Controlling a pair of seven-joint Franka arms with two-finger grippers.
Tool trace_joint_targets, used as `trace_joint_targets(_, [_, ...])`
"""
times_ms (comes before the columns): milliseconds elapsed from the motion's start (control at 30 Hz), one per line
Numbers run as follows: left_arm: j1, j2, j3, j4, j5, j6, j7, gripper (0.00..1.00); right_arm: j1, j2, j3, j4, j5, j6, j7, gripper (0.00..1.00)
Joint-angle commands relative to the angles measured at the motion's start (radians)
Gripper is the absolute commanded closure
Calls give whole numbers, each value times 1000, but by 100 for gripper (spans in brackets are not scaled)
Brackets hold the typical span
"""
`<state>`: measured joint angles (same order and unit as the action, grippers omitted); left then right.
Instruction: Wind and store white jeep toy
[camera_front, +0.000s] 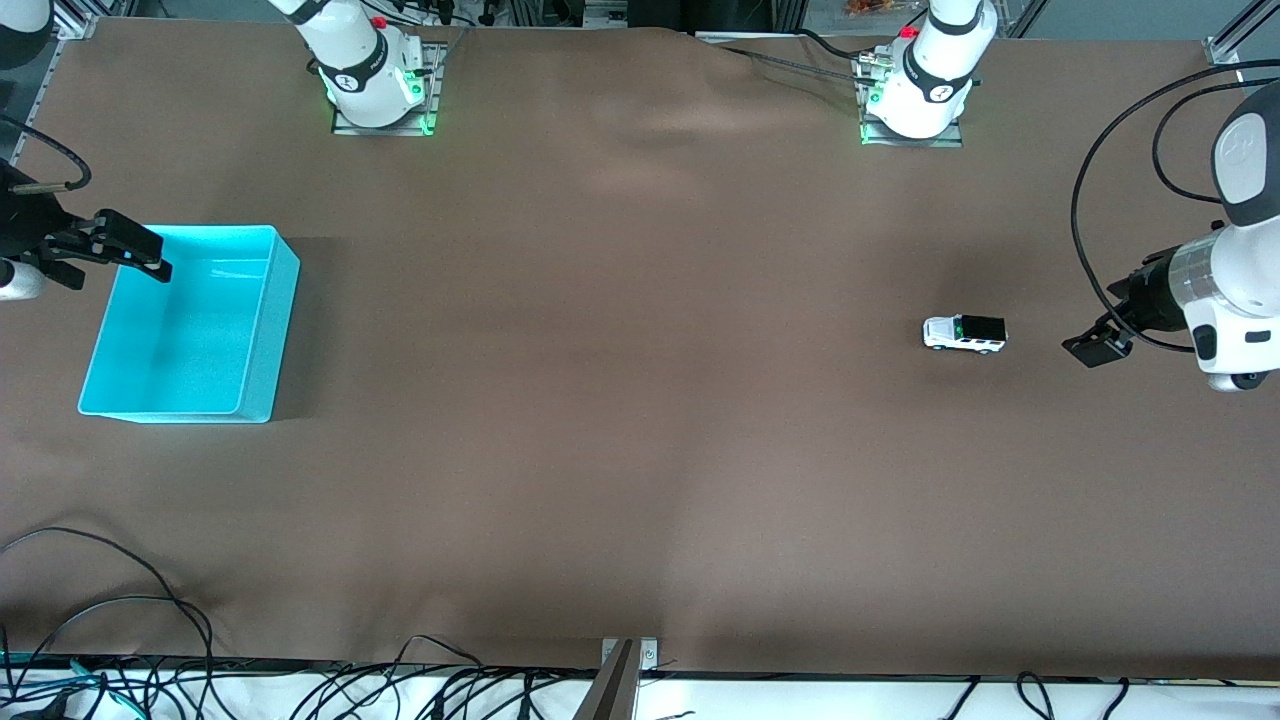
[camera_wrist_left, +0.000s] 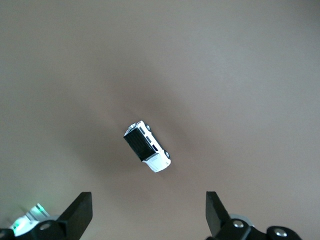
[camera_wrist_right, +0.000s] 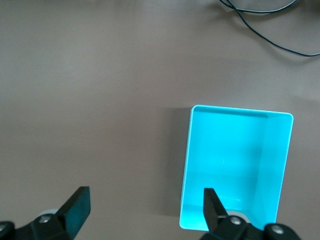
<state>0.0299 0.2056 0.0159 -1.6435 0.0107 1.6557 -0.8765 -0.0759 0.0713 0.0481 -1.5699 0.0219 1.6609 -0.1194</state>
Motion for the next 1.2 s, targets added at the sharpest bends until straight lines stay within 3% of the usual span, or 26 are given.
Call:
trace_joint_targets(0, [7, -5, -1, -42, -18, 22, -162, 0, 1, 7, 1, 21, 9, -7, -10, 0])
trace_joint_targets(467, [7, -20, -2, -254, -9, 234, -483, 0, -4, 13, -1, 22, 12, -6, -19, 0])
trace_joint_targets(733, [10, -34, -2, -377, -11, 354, -507, 0, -5, 13, -1, 22, 10, -6, -19, 0])
trace_joint_targets(1167, [22, -51, -2, -653, -11, 702, -590, 0, -2, 13, -1, 21, 12, -7, -3, 0])
